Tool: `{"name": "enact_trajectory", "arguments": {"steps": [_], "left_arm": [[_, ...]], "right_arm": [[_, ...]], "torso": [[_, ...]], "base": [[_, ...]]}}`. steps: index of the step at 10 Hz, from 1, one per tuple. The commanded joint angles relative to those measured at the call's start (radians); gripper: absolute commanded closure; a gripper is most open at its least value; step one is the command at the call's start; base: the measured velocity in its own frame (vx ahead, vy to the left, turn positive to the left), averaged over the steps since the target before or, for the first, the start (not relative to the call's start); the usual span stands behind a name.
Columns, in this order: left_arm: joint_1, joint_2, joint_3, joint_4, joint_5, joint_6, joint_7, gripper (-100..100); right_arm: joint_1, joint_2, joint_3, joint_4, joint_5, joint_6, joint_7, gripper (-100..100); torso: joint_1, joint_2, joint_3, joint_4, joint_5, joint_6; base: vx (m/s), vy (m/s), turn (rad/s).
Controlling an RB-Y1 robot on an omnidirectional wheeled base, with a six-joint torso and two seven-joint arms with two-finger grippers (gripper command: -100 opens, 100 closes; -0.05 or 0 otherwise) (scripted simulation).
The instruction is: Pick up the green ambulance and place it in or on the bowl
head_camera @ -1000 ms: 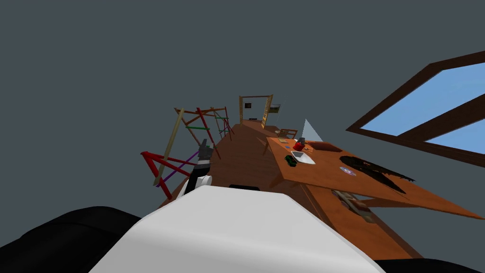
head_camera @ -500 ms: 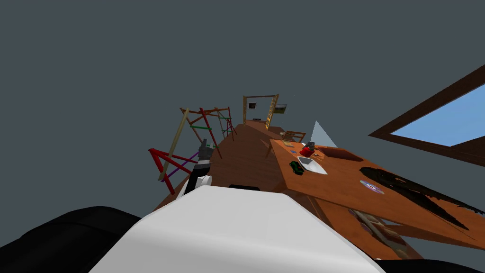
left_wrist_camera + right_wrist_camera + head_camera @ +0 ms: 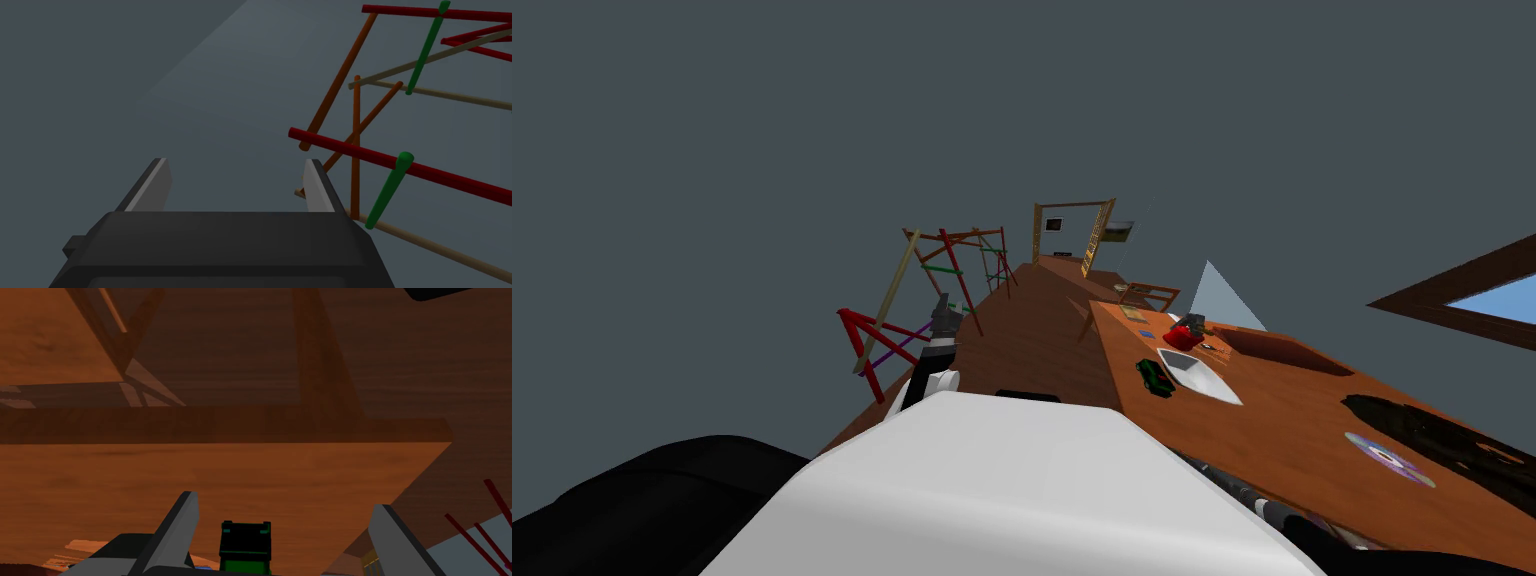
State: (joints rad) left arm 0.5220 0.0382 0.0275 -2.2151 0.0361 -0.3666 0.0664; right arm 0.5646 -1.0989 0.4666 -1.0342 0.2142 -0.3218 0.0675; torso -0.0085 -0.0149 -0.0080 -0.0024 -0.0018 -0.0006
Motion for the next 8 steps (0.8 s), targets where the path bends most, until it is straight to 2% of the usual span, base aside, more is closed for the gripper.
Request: {"name": "enact_trajectory", "arguments": {"steps": [1, 3, 4, 6, 7, 8], "left_arm": [[0.0, 0.0, 0.0, 0.0, 0.0, 0.0, 0.0, 0], [0.0, 0.0, 0.0, 0.0, 0.0, 0.0, 0.0, 0], [0.0, 0.0, 0.0, 0.0, 0.0, 0.0, 0.0, 0], [0.0, 0.0, 0.0, 0.0, 0.0, 0.0, 0.0, 0], [0.0, 0.0, 0.0, 0.0, 0.0, 0.0, 0.0, 0], [0.0, 0.0, 0.0, 0.0, 0.0, 0.0, 0.0, 0]], "right_arm": [[-0.037, -0.026, -0.002, 0.045, 0.003, -0.007, -0.024, -100], [-0.037, -0.026, -0.002, 0.045, 0.003, -0.007, -0.024, -100], [-0.054, -0.041, -0.009, 0.064, 0.003, -0.013, -0.034, -100], [-0.087, -0.062, -0.027, 0.081, 0.0, -0.018, -0.044, -100], [-0.083, -0.053, -0.018, 0.081, 0.002, -0.018, -0.04, -100], [-0.087, -0.055, -0.018, 0.082, 0.003, -0.017, -0.043, 0]], "torso": [[0.0, 0.0, 0.0, 0.0, 0.0, 0.0], [0.002, 0.001, 0.0, 0.0, 0.0, 0.001], [0.007, 0.006, 0.003, 0.001, 0.001, 0.002], [0.004, 0.002, 0.001, 0.0, 0.001, 0.0], [0.003, -0.003, -0.002, -0.001, 0.0, 0.0], [0.006, 0.002, 0.001, 0.0, 0.0, 0.002]], "base": [[0.223, -0.139, 0.2], [0.109, -0.054, 0.02], [0.09, -0.03, 0.128], [0.214, -0.092, 0.172], [0.124, -0.049, 0.047], [0.021, -0.01, 0.0]]}}
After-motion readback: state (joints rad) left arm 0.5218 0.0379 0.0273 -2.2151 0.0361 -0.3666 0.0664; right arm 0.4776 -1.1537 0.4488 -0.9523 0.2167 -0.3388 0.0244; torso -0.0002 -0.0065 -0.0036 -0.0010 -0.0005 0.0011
